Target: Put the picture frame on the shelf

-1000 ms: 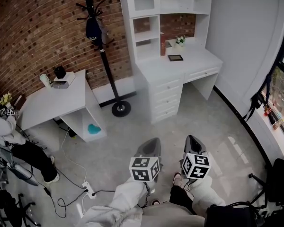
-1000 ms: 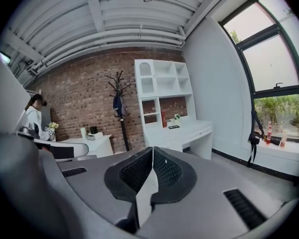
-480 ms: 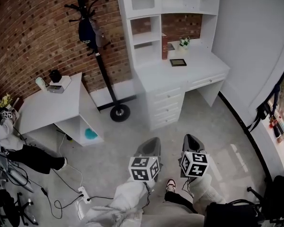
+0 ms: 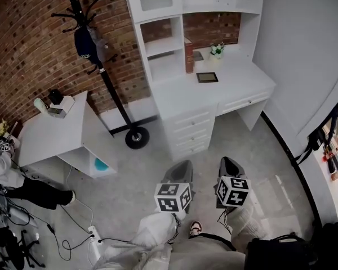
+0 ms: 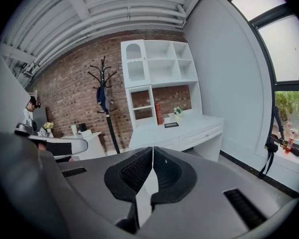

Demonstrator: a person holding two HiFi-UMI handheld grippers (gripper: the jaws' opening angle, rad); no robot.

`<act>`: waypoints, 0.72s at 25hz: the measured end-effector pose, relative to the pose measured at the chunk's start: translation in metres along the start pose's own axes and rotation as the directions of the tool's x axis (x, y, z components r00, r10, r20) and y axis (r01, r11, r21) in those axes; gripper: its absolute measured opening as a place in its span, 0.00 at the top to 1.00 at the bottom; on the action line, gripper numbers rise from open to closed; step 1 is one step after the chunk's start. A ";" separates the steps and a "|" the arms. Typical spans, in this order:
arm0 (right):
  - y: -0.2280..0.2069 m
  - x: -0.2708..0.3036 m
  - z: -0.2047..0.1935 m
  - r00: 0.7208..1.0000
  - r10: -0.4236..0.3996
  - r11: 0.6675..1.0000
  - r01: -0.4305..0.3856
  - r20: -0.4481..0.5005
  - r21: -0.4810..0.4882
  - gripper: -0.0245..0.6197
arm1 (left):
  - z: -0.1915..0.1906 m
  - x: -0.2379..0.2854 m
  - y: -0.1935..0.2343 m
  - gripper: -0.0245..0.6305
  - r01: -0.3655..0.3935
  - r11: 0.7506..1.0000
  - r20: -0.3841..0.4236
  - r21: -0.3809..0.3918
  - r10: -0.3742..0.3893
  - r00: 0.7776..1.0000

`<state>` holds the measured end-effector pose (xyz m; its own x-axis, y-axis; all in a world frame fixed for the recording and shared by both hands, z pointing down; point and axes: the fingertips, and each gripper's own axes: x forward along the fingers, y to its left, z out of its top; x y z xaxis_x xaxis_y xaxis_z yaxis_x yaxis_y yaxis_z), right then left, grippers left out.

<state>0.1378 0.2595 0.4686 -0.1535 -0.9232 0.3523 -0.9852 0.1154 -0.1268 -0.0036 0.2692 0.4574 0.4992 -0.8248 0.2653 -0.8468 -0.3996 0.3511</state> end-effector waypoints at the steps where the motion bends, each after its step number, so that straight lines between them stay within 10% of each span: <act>1: -0.007 0.006 0.003 1.000 -0.002 1.000 0.002 -0.003 -0.004 0.92 | 0.003 0.009 -0.001 0.96 -0.002 1.000 0.002 0.002 0.002 1.000; 18: -0.066 0.064 -0.003 0.996 -0.018 1.000 0.019 -0.091 0.007 0.92 | 0.012 0.094 -0.004 0.96 0.008 0.999 -0.035 0.039 -0.007 0.999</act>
<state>0.1923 0.1938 0.5024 -0.1416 -0.8881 0.4374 -0.9874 0.0952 -0.1263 0.0446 0.1883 0.4702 0.5113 -0.8076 0.2940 -0.8491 -0.4220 0.3177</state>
